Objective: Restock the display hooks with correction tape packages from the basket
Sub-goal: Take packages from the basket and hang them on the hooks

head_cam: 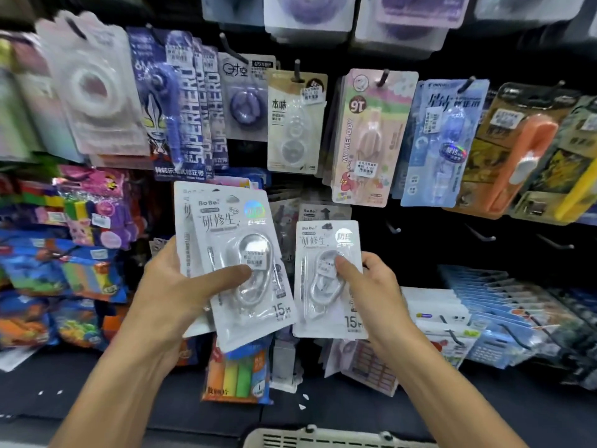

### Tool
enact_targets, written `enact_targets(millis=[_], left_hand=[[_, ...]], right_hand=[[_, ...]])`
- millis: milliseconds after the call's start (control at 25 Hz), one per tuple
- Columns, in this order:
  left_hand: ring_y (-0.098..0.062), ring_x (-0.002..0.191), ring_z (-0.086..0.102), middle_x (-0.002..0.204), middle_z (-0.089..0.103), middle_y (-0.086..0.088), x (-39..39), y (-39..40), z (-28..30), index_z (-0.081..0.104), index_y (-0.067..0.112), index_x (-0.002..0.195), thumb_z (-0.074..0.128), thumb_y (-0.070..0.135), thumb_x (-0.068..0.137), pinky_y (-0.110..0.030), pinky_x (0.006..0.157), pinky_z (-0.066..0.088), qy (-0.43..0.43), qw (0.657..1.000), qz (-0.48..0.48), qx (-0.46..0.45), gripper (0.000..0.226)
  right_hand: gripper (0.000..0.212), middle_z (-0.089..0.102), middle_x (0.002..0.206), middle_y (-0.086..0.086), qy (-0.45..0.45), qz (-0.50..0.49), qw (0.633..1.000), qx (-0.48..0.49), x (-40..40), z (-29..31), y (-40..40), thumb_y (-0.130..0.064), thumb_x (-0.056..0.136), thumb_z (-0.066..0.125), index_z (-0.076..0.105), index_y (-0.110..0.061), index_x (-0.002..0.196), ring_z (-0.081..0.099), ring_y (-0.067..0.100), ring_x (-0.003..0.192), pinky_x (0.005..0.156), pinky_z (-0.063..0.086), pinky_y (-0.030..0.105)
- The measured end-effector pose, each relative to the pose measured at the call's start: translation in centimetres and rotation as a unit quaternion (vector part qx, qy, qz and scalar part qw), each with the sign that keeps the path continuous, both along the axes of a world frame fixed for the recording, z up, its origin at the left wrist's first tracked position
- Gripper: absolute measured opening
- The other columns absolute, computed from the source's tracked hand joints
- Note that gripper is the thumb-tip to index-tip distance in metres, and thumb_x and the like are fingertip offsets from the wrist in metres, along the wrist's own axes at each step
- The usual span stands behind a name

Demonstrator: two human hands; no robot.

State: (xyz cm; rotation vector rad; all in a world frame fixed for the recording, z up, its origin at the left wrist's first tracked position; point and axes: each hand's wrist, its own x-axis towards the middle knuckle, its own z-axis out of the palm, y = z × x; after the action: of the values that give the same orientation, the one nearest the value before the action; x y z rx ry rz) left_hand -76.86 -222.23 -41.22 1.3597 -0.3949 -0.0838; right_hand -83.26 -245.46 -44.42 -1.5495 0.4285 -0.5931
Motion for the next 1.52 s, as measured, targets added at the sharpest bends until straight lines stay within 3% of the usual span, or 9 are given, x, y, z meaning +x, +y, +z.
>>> enact_targets(millis=[120, 280, 440, 560, 720, 920, 1080, 1320, 1520], left_hand=[[-0.022, 0.082, 0.079, 0.100, 0.080, 0.002, 0.0, -0.5, -0.4, 0.075, 0.038, 0.097, 0.095, 0.013, 0.050, -0.033, 0.055, 0.060, -0.010, 1.000, -0.006, -0.001, 0.056], [-0.024, 0.091, 0.078, 0.105, 0.080, 0.000, 0.4, -2.3, -1.4, 0.072, 0.029, 0.108, 0.095, 0.014, 0.051, -0.038, 0.066, 0.062, 0.014, 1.000, -0.028, -0.004, 0.063], [-0.023, 0.092, 0.078, 0.104, 0.080, -0.001, 0.4, -4.2, -2.0, 0.074, 0.028, 0.105, 0.090, 0.017, 0.050, -0.035, 0.068, 0.062, 0.038, 0.998, -0.052, -0.006, 0.059], [-0.025, 0.093, 0.078, 0.106, 0.079, -0.004, 0.0, -4.8, -2.3, 0.077, 0.030, 0.102, 0.091, 0.018, 0.055, -0.032, 0.065, 0.062, 0.071, 0.992, -0.102, -0.015, 0.050], [-0.027, 0.095, 0.077, 0.109, 0.079, -0.006, 0.0, -4.4, -2.1, 0.075, 0.023, 0.114, 0.084, 0.024, 0.067, -0.039, 0.066, 0.064, 0.136, 0.987, -0.065, -0.062, 0.048], [-0.026, 0.096, 0.077, 0.108, 0.079, -0.003, 0.3, -3.6, -2.1, 0.075, 0.025, 0.115, 0.083, 0.023, 0.069, -0.043, 0.082, 0.060, 0.087, 0.995, 0.006, -0.053, 0.047], [-0.025, 0.086, 0.079, 0.098, 0.081, -0.005, 0.6, -3.6, -2.1, 0.080, 0.026, 0.098, 0.086, 0.018, 0.074, -0.032, 0.061, 0.062, 0.055, 0.998, 0.021, -0.021, 0.027], [-0.015, 0.093, 0.077, 0.105, 0.079, 0.004, 1.2, -4.8, -2.0, 0.070, 0.027, 0.111, 0.077, 0.016, 0.086, -0.027, 0.072, 0.057, 0.036, 0.999, 0.019, 0.012, 0.028], [-0.009, 0.098, 0.074, 0.110, 0.077, 0.011, 1.1, -6.6, -1.6, 0.063, 0.032, 0.117, 0.072, 0.030, 0.087, -0.020, 0.071, 0.059, -0.039, 0.989, -0.104, 0.095, 0.032]], right_hand=[[0.022, 0.071, 0.103, -0.011, 0.034, -0.055, 0.997, -0.049, 2.2, -0.1, -0.4, -0.043, 0.094, 0.067, 0.059, -0.030, 0.111, 0.067, 0.008, 0.086, 0.058, 0.046, 0.018], [0.049, 0.056, 0.131, -0.009, 0.062, -0.073, 0.988, -0.124, 2.9, 0.2, -0.5, -0.041, 0.093, 0.068, 0.041, -0.033, 0.133, 0.057, 0.018, 0.118, 0.088, 0.048, 0.029], [0.038, 0.074, 0.102, -0.006, -0.065, 0.148, 0.986, -0.039, -0.6, -0.9, 1.3, -0.054, 0.075, 0.076, 0.053, -0.046, 0.104, 0.072, 0.011, 0.094, 0.081, 0.057, 0.031], [0.046, 0.075, 0.111, 0.003, -0.075, 0.226, 0.970, 0.044, -1.9, -1.5, 1.7, -0.026, 0.076, 0.085, 0.058, -0.037, 0.113, 0.075, 0.026, 0.096, 0.078, 0.061, 0.036], [0.043, 0.074, 0.111, -0.001, -0.122, 0.162, 0.978, 0.051, -2.9, -1.0, 0.9, -0.004, 0.088, 0.073, 0.060, -0.026, 0.122, 0.074, 0.019, 0.094, 0.067, 0.062, 0.030], [0.042, 0.064, 0.111, -0.034, -0.063, 0.005, 0.995, -0.083, -3.8, -1.7, 0.5, -0.006, 0.094, 0.066, 0.062, -0.043, 0.114, 0.059, -0.015, 0.103, 0.083, 0.054, 0.019], [0.036, 0.054, 0.097, -0.038, -0.014, -0.042, 0.989, -0.140, -3.9, -2.7, 1.0, -0.018, 0.096, 0.064, 0.057, -0.048, 0.115, 0.057, -0.022, 0.081, 0.062, 0.051, 0.021], [0.057, 0.033, 0.158, -0.011, 0.107, 0.003, 0.987, -0.123, -0.9, -1.4, -0.1, -0.011, 0.099, 0.060, 0.046, -0.041, 0.146, 0.056, 0.000, 0.096, 0.072, 0.046, 0.010], [0.045, 0.066, 0.131, 0.003, -0.101, 0.192, 0.976, 0.005, -1.3, -1.6, 1.7, -0.027, 0.080, 0.082, 0.057, -0.041, 0.115, 0.070, 0.019, 0.110, 0.089, 0.058, 0.034]])
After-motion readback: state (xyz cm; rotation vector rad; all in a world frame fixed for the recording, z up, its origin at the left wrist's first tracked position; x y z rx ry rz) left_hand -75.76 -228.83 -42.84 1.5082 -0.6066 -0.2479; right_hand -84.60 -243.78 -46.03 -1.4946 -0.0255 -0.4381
